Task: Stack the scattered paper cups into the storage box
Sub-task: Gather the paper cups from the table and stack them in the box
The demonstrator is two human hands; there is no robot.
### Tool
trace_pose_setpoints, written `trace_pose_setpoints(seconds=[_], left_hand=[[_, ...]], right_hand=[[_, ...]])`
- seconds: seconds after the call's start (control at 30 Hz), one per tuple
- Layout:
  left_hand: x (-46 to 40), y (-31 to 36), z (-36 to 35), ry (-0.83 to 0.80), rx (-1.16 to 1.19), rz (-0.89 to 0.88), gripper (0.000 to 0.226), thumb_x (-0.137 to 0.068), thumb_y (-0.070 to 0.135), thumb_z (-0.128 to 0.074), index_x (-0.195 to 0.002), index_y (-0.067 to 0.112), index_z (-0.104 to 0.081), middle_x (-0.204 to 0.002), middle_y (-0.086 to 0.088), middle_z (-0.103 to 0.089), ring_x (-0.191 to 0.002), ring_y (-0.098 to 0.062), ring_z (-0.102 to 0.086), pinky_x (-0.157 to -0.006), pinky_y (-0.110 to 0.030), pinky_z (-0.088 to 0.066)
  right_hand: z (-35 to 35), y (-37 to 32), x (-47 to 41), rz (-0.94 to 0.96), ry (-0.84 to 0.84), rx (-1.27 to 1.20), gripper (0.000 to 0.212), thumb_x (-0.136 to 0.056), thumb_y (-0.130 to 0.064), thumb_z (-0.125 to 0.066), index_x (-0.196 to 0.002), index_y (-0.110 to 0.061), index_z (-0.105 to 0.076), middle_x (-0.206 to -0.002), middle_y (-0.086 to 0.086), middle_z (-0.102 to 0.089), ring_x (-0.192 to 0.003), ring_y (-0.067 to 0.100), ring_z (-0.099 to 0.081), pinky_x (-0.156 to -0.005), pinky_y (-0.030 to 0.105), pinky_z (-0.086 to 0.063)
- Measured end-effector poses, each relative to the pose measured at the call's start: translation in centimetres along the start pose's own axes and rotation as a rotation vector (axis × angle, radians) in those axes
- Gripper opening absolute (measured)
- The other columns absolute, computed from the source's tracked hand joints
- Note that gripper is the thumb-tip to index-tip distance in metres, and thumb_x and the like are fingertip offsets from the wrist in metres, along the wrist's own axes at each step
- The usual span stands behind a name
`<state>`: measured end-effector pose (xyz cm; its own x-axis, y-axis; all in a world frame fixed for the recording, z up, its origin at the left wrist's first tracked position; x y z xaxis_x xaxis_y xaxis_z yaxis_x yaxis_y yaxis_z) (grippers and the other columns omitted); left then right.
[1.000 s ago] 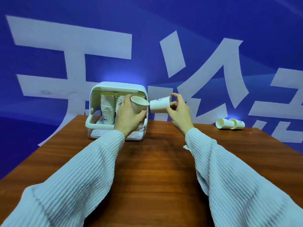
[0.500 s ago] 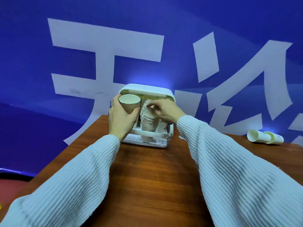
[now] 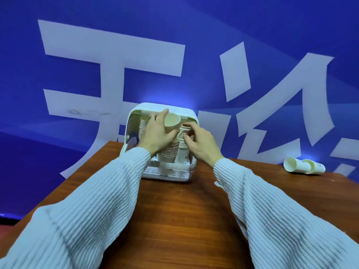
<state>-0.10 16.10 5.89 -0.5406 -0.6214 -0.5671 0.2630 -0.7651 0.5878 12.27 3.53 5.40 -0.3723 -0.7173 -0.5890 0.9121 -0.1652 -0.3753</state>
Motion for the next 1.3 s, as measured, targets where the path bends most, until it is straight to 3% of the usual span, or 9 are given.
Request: trace_pose_setpoints(seconds=[0.13,0.2,0.27,0.33,0.43,0.53,1.07,1.17,1.3], left_hand=[[0.9,-1.5,-2.3,-0.286,-0.495,0.059,0.086,-0.084,0.083,-0.036,-0.152,0.029,-0.038,-0.153,-0.02,-0.03,-0.14,-0.041,-0.029,-0.113,-0.056,-0.025],[0.9,-1.4,-2.1,-0.315,-0.554,0.074,0.093,-0.081,0.09,-0.025,-0.15,0.03,-0.041,-0.158,-0.018,-0.025,-0.144,-0.039,-0.022,-0.114,-0.057,-0.018],[0.9,-0.1,-2.0,-0.206,-0.596,-0.047,0.087,-0.082,0.087,-0.026,-0.142,0.028,-0.049,-0.153,-0.016,-0.033,-0.14,-0.036,-0.025,-0.112,-0.055,-0.02],[1.5,1.8,-2.5,-0.015,-0.53,-0.168,0.072,-0.085,0.076,-0.036,-0.13,0.025,-0.058,-0.139,-0.012,-0.047,-0.129,-0.032,-0.035,-0.107,-0.05,-0.029],[2.7,5.5,-6.0,0.044,-0.367,-0.254,0.06,-0.084,0.064,-0.045,-0.126,0.023,-0.059,-0.129,-0.008,-0.055,-0.122,-0.031,-0.042,-0.101,-0.047,-0.037],[3.6,9.1,-11.1,-0.049,-0.262,-0.285,0.06,-0.082,0.061,-0.048,-0.128,0.024,-0.059,-0.13,-0.007,-0.054,-0.124,-0.031,-0.043,-0.1,-0.046,-0.04],[5.8,23.2,-35.9,-0.506,0.129,-0.217,0.058,-0.093,0.055,-0.056,-0.142,0.026,-0.048,-0.142,-0.002,-0.043,-0.135,-0.025,-0.037,-0.109,-0.043,-0.039],[5.3,24.0,-39.6,-0.597,0.245,-0.142,0.059,-0.092,0.054,-0.06,-0.142,0.026,-0.048,-0.143,0.0,-0.042,-0.132,-0.022,-0.045,-0.11,-0.041,-0.04],[4.5,24.9,-44.1,-0.664,0.325,-0.097,0.061,-0.091,0.053,-0.062,-0.142,0.021,-0.05,-0.143,0.001,-0.043,-0.127,-0.018,-0.052,-0.108,-0.032,-0.039]], right_hand=[[0.6,2.1,1.3,0.001,-0.026,0.033,0.041,-0.098,-0.032,-0.055,-0.139,-0.031,-0.054,-0.097,-0.004,-0.071,-0.095,0.021,-0.061,-0.088,0.043,-0.051],[1.2,3.1,1.9,-0.027,-0.03,0.044,0.041,-0.098,-0.033,-0.055,-0.139,-0.031,-0.053,-0.098,-0.005,-0.071,-0.095,0.019,-0.061,-0.087,0.042,-0.051],[1.9,4.4,2.8,-0.048,-0.026,0.043,0.04,-0.099,-0.034,-0.055,-0.138,-0.032,-0.053,-0.098,-0.009,-0.069,-0.092,0.017,-0.06,-0.083,0.041,-0.052],[2.8,5.7,3.8,-0.077,-0.009,0.042,0.039,-0.1,-0.034,-0.054,-0.139,-0.033,-0.052,-0.097,-0.01,-0.068,-0.088,0.015,-0.061,-0.08,0.039,-0.053],[4.7,8.3,5.5,-0.143,0.017,0.058,0.04,-0.1,-0.034,-0.055,-0.14,-0.031,-0.053,-0.098,-0.009,-0.068,-0.088,0.014,-0.062,-0.081,0.039,-0.053],[7.1,11.6,7.6,-0.2,0.025,0.064,0.041,-0.1,-0.035,-0.056,-0.141,-0.03,-0.053,-0.102,-0.01,-0.067,-0.097,0.016,-0.063,-0.089,0.042,-0.054],[21.2,33.9,17.8,-0.66,0.148,0.265,0.039,-0.099,-0.026,-0.054,-0.139,-0.028,-0.057,-0.109,-0.01,-0.067,-0.099,0.013,-0.058,-0.085,0.032,-0.044],[21.7,37.8,18.3,-0.698,0.152,0.311,0.044,-0.098,-0.027,-0.054,-0.142,-0.027,-0.055,-0.123,-0.005,-0.066,-0.115,0.016,-0.058,-0.095,0.038,-0.049],[21.7,42.4,18.6,-0.716,0.122,0.372,0.044,-0.096,-0.028,-0.053,-0.139,-0.029,-0.053,-0.124,0.0,-0.063,-0.118,0.021,-0.058,-0.093,0.045,-0.053]])
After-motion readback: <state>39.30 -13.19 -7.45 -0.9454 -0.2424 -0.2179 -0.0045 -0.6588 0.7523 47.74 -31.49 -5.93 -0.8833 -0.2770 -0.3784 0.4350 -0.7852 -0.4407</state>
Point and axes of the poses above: each hand's wrist, its own x-axis away from the middle knuckle, its own z-axis out of the back of the hand, y = z × x, the point moved 3 cm from there along -x, towards the middle knuckle
